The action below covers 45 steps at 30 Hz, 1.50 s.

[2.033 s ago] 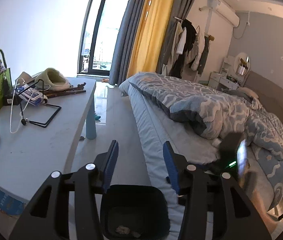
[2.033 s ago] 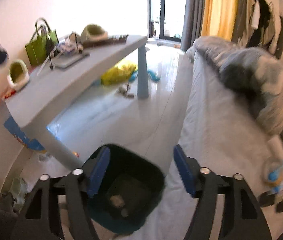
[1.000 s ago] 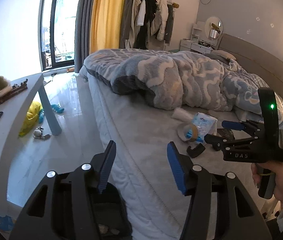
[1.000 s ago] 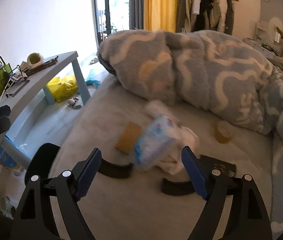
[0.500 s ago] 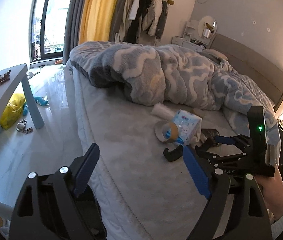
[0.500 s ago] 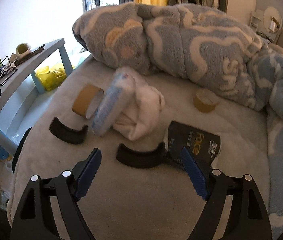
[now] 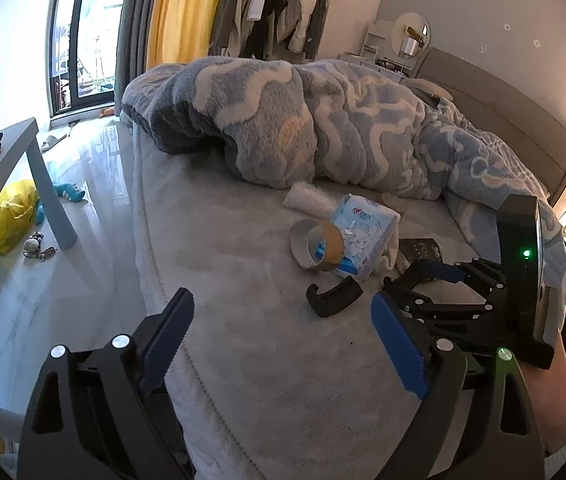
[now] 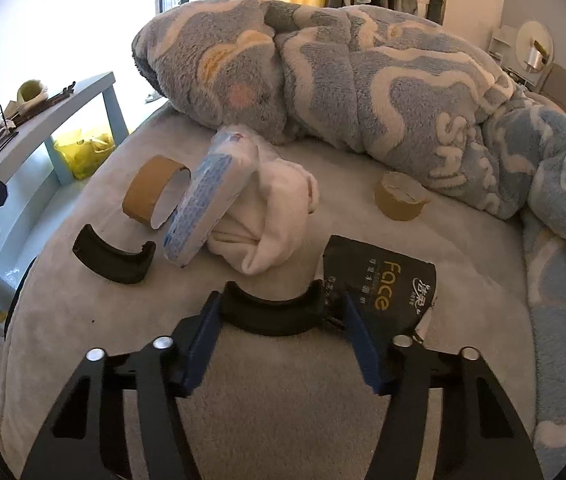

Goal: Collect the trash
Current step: 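Move the right tool back to the bed toward the black hair clip, then close the right tool on the black hair clip and lift it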

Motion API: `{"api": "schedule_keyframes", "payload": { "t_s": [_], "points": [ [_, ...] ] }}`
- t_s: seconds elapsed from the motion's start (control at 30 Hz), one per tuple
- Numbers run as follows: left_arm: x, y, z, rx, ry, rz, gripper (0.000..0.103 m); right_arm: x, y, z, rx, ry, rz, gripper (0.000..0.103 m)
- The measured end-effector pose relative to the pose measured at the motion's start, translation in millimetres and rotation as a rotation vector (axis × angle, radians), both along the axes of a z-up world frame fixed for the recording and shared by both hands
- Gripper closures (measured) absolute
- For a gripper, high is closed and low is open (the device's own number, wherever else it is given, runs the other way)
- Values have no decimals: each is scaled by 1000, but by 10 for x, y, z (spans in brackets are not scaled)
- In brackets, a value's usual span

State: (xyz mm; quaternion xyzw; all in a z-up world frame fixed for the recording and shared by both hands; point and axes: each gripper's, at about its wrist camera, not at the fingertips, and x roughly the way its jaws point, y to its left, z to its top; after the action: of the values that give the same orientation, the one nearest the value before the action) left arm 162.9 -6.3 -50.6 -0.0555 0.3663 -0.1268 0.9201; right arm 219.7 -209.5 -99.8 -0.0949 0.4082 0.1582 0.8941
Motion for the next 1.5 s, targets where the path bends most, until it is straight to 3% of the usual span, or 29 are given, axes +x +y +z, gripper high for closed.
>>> {"api": "schedule_keyframes", "payload": {
  "t_s": [0.1,0.5,0.7,0.97,1.17,1.23,1.4,1.47,1.5],
  "points": [
    [50,-68,-46,2,8,-5,11,2,5,16,9,0,19,51],
    [264,-360,-264,7,47,-21,11,56,-246,267,154,-24,24,52],
    [295,-488,-352,54,56,-29,11,92,-443,315,263,-12,-2,52],
    [341,-593,-438,100,59,-23,17,64,-603,472,322,-37,-15,52],
    [395,-613,-515,110,72,-4,27,58,-659,557,359,-49,-16,52],
    [409,-620,-530,110,78,-4,37,60,-663,559,344,-45,-17,52],
    [419,-595,-531,96,83,-6,52,102,-606,391,337,53,33,52],
    [413,-581,-521,84,80,-5,54,92,-524,310,302,68,51,48],
    [409,-574,-513,79,77,-6,56,82,-483,290,287,65,57,41]
  ]
}}
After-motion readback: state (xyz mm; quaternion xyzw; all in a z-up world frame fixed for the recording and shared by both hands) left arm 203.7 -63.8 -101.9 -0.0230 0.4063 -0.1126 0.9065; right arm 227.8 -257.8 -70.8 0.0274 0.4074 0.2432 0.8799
